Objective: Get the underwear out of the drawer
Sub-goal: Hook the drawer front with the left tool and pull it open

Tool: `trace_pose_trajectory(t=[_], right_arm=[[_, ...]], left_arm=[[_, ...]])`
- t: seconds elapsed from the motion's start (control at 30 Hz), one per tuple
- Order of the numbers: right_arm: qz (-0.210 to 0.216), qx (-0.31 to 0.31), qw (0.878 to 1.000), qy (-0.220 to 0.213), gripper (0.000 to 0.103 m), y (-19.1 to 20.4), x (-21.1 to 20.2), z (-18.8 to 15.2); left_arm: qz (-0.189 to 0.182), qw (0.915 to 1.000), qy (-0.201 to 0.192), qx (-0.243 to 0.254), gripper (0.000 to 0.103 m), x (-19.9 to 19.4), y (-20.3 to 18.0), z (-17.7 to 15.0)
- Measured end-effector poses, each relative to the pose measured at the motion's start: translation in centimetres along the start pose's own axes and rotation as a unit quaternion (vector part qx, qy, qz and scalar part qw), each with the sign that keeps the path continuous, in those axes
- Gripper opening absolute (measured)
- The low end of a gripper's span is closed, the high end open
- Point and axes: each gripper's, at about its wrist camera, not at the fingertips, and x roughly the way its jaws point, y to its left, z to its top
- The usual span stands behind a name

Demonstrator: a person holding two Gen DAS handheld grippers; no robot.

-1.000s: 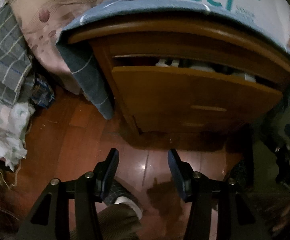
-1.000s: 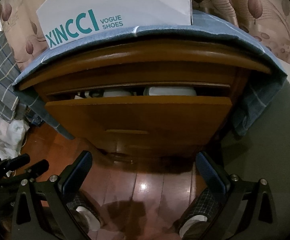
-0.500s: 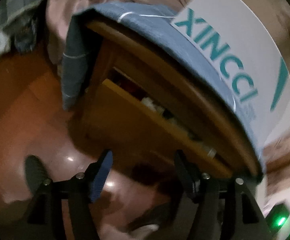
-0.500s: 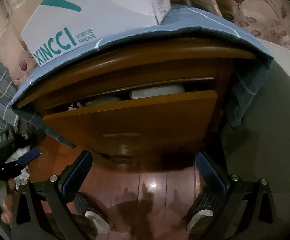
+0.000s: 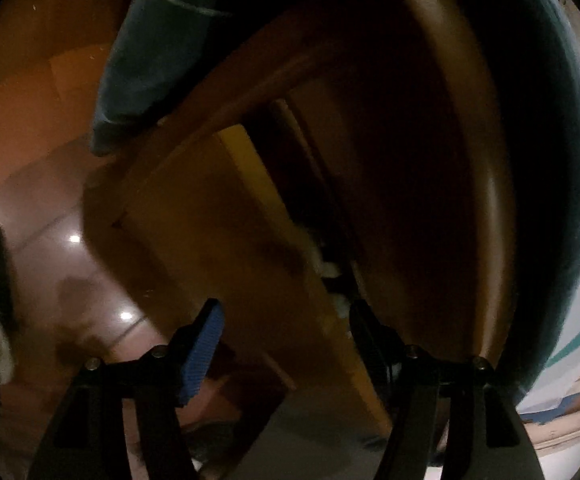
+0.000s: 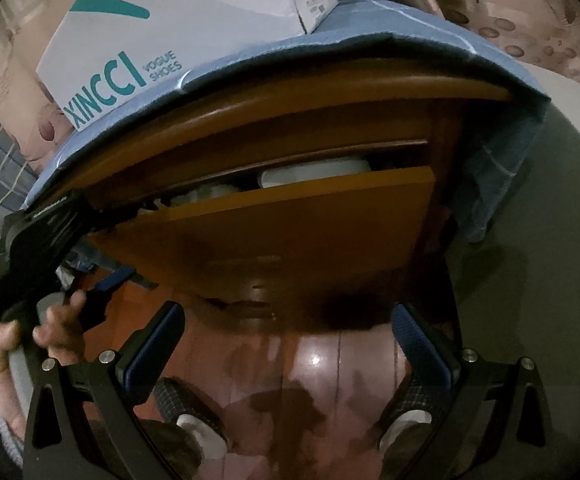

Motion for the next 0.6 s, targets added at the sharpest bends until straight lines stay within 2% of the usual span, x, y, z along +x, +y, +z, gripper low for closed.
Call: trace_pose_trajectory(t=[0.13,0.23,0.33,0.6], right_arm=[[0.006,0.001,1.0,0.007,0.103,0.1,0.2,-0.1],[0.004,-0.006,1.0,0.006,0.103,0.5,0.1,-0.1],[0.002,-0.013,1.0,0.003,0.103,0.7,0.1,-0.1],[-0.048,-0.049,0.997,-0.023,0.103,1.4,-0.8,0.0]], left_arm=[[-0.013,0.9998,-0.009,-0.014,0.077,0.5,0.7,-0.2],[-0.008,0.9991,-0.01,-0.041,0.082,0.9,2.2,-0.5],[-0.028,0.9973,-0.007,-0.068,0.084,1.1,3.2,0.0],[0.001,0.996,-0.01,-0.089,0.09,3.2,3.8,0.2]])
